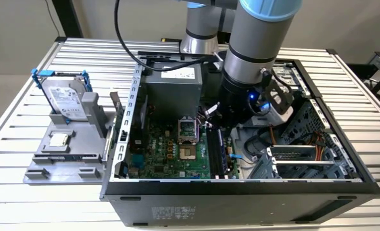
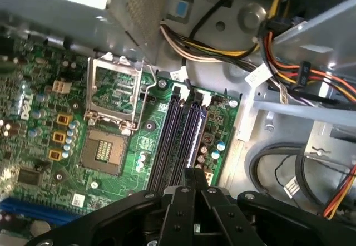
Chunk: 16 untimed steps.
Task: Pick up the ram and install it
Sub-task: 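Press down the ram until it locks into place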
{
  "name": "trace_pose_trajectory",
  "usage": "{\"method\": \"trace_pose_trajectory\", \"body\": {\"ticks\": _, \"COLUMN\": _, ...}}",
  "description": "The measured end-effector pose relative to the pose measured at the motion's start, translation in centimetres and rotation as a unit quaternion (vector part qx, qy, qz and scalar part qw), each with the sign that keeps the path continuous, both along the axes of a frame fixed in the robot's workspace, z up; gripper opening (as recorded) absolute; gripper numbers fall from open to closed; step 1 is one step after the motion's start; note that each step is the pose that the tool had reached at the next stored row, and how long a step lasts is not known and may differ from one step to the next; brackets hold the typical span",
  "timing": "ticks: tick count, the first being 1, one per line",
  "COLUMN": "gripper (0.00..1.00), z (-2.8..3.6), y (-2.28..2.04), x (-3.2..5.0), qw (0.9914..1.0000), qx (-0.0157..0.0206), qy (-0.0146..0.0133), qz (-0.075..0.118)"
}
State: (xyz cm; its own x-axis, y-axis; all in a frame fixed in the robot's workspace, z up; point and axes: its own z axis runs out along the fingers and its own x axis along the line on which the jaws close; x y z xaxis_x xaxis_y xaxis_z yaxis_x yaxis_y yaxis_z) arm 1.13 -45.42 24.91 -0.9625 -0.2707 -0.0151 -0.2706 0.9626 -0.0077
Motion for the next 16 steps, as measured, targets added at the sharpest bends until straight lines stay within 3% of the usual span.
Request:
{"method": "trace_pose_trajectory", "body": {"ticks": 4, "gripper": 0.00, "z": 0.00, "y": 0.00, "x": 0.00, "qw": 0.99933, "qx": 0.0000, "qy": 0.0000, "qz": 0.037}}
{"method": "trace_pose_trajectory", "body": {"ticks": 8, "gripper": 0.00, "z": 0.00, "y": 0.00, "x": 0.00, "qw": 0.99734, "qx": 0.0001, "qy": -0.0001, "qz": 0.073}}
{"method": "trace_pose_trajectory", "body": {"ticks": 12, "gripper": 0.00, "z": 0.00, "y": 0.00, "x": 0.00, "qw": 0.99405, "qx": 0.0000, "qy": -0.0001, "qz": 0.109}}
{"method": "trace_pose_trajectory", "body": {"ticks": 16, "gripper": 0.00, "z": 0.00, "y": 0.00, "x": 0.00, "qw": 0.98942, "qx": 0.0001, "qy": -0.0001, "qz": 0.145}}
